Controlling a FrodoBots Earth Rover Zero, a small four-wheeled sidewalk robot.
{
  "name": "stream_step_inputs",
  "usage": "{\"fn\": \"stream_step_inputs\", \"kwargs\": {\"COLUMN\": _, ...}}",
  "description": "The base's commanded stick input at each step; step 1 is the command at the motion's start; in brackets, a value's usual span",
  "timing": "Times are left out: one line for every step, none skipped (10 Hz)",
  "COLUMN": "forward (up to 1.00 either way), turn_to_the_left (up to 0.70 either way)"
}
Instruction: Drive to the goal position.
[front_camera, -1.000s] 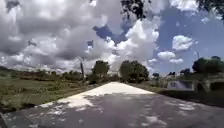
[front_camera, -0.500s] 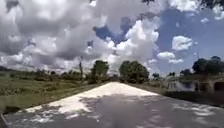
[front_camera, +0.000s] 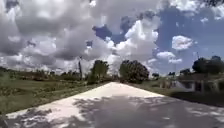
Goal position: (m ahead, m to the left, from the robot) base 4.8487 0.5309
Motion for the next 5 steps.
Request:
{"fn": "stream_step_inputs", "kwargs": {"forward": 0.7, "turn_to_the_left": 0.0}}
{"fn": "stream_step_inputs", "kwargs": {"forward": 0.7, "turn_to_the_left": 0.0}}
{"fn": "stream_step_inputs", "kwargs": {"forward": 0.7, "turn_to_the_left": 0.0}}
{"fn": "stream_step_inputs", "kwargs": {"forward": 0.7, "turn_to_the_left": 0.0}}
{"fn": "stream_step_inputs", "kwargs": {"forward": 0.7, "turn_to_the_left": 0.0}}
